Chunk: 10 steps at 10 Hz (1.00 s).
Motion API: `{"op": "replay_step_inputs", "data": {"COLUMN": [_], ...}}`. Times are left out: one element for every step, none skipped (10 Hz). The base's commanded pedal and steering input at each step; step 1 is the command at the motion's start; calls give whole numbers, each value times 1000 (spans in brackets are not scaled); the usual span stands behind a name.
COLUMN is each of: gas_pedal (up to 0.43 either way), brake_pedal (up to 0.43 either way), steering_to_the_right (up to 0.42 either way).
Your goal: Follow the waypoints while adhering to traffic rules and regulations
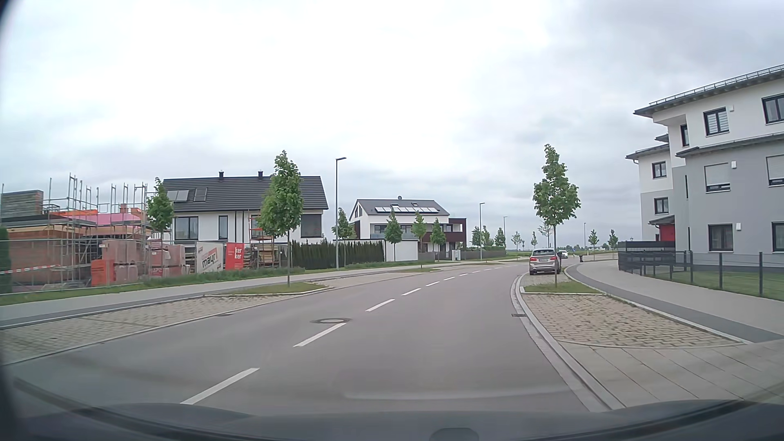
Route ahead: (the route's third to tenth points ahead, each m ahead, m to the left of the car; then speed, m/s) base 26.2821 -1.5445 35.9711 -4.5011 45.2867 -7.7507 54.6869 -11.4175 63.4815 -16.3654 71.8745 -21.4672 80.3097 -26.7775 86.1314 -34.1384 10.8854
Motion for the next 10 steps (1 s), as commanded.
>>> {"op": "replay_step_inputs", "data": {"gas_pedal": [110,110,110,110,110,110,110,110,110,110], "brake_pedal": [0,0,0,0,0,0,0,0,0,0], "steering_to_the_right": [40,40,41,42,42,44,46,48,48,48]}}
